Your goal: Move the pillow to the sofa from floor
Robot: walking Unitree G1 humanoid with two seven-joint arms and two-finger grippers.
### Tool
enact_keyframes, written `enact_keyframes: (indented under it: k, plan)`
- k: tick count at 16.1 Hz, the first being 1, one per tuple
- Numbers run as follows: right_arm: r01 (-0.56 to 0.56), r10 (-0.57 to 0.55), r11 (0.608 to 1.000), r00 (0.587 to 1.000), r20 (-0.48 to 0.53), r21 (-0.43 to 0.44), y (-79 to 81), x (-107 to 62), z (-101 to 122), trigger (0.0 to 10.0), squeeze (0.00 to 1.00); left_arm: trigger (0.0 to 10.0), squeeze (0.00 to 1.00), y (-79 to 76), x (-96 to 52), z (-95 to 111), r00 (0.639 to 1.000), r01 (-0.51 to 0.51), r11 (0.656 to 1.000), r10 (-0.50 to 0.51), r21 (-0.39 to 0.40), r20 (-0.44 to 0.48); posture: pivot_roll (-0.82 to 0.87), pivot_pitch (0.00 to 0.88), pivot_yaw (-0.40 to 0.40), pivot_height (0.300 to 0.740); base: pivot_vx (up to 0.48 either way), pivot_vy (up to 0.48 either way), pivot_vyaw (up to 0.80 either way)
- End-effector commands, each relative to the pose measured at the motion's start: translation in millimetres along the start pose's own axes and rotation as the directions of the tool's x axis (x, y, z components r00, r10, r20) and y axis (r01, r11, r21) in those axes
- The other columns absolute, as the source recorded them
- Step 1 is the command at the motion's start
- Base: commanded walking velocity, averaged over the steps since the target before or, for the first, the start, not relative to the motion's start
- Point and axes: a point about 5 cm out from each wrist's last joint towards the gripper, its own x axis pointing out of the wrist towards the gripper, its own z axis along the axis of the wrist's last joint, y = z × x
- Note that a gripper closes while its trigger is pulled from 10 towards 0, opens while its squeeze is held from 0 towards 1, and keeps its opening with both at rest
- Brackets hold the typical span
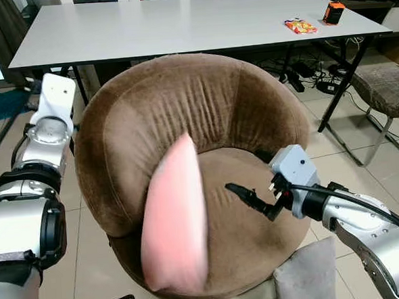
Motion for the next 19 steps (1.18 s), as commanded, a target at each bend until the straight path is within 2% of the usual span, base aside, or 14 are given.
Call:
enact_keyframes:
  k: [1,2,3,4,6,7,9,10,12,15,16,17,18,19]
  plan:
    - [0.033,-0.033,0.999,0.999,-0.002,0.0,-5.3,-1.1,-0.8,10.0,0.0,10.0,1.0,0.1,1.2,10.4,0.999,0.016,0.999,-0.015,-0.039,0.04,-0.26,0.0,-0.007,0.74,0.0,0.0,0.0]
    - [0.054,-0.054,0.998,0.999,-0.004,0.014,-5.2,0.1,-2.7,10.0,0.0,10.0,0.82,-10.8,-0.3,8.1,0.996,0.077,0.993,-0.072,-0.092,0.056,-0.24,0.0,-0.012,0.74,0.0,0.0,0.0]
    - [0.066,-0.066,0.998,0.998,-0.006,0.022,-4.7,2.3,-4.3,10.0,0.0,10.0,0.02,-20.8,-2.4,4.0,0.991,0.125,0.984,-0.117,-0.13,0.068,-0.22,0.0,-0.018,0.74,0.0,0.0,0.0]
    - [0.069,-0.069,0.997,0.998,-0.006,0.023,-4.5,3.5,-4.7,10.0,0.0,10.0,0.0,-24.4,-3.2,2.2,0.989,0.138,0.98,-0.129,-0.144,0.071,-0.22,0.0,-0.02,0.74,0.0,0.0,0.0]
    - [0.094,-0.093,0.995,0.996,-0.012,0.038,-8.1,10.5,-9.4,10.0,0.0,10.0,0.0,-64.8,-17.3,-12.8,0.947,0.305,0.938,-0.281,-0.165,0.152,-0.17,0.0,-0.039,0.74,0.0,0.0,0.0]
    - [0.095,-0.095,0.995,0.995,-0.013,0.039,-9.1,11.9,-9.8,10.0,0.0,10.0,0.0,-72.8,-21.6,-16.2,0.934,0.339,0.928,-0.312,-0.157,0.173,-0.16,0.0,-0.04,0.74,0.0,0.0,0.0]
    - [0.116,-0.113,0.992,0.992,-0.055,0.055,-15.0,17.7,-16.8,10.0,0.0,10.0,0.0,-98.8,-44.2,-29.9,0.867,0.472,0.872,-0.431,-0.134,0.251,-0.12,0.0,-0.054,0.74,0.0,0.0,0.0]
    - [0.122,-0.118,0.991,0.99,-0.073,0.06,-16.2,19.1,-19.5,10.0,0.0,10.0,0.0,-101.9,-48.6,-32.1,0.859,0.484,0.865,-0.442,-0.131,0.26,-0.12,0.0,-0.054,0.74,0.0,0.0,0.0]
    - [0.176,-0.167,0.984,0.971,-0.174,0.039,-23.2,25.2,-40.5,10.0,0.0,10.0,0.0,-117.0,-79.6,-48.0,0.823,0.543,0.832,-0.501,-0.113,0.269,-0.09,0.0,-0.041,0.74,0.0,0.0,0.0]
    - [0.267,-0.248,0.961,0.947,-0.203,0.071,-31.8,29.6,-51.2,10.0,0.0,10.0,0.0,-115.8,-97.7,-64.3,0.837,0.531,0.837,-0.493,-0.134,0.235,-0.07,0.0,-0.028,0.74,0.0,0.0,0.0]
    - [0.298,-0.276,0.948,0.946,-0.172,0.117,-34.3,26.7,-49.2,10.0,0.0,10.0,0.0,-108.4,-111.0,-62.7,0.856,0.499,0.851,-0.456,-0.161,0.244,-0.07,0.0,-0.019,0.74,0.0,0.0,0.0]
    - [0.303,-0.281,0.943,0.947,-0.156,0.139,-34.1,26.6,-47.6,10.0,0.0,10.0,0.0,-104.4,-115.9,-61.5,0.862,0.488,0.856,-0.442,-0.171,0.249,-0.07,0.0,-0.017,0.74,0.0,0.0,0.0]
    - [0.336,-0.317,0.92,0.941,-0.121,0.203,-33.9,25.1,-43.4,10.0,0.0,10.0,0.0,-94.0,-128.0,-59.9,0.884,0.449,0.87,-0.397,-0.205,0.248,-0.06,0.0,-0.018,0.74,0.0,0.0,0.0]
    - [0.365,-0.349,0.899,0.931,-0.108,0.242,-32.6,24.3,-42.2,10.0,0.0,10.0,0.0,-86.5,-137.0,-56.5,0.894,0.421,0.884,-0.367,-0.201,0.259,-0.05,0.0,-0.024,0.74,0.0,0.0,0.0]
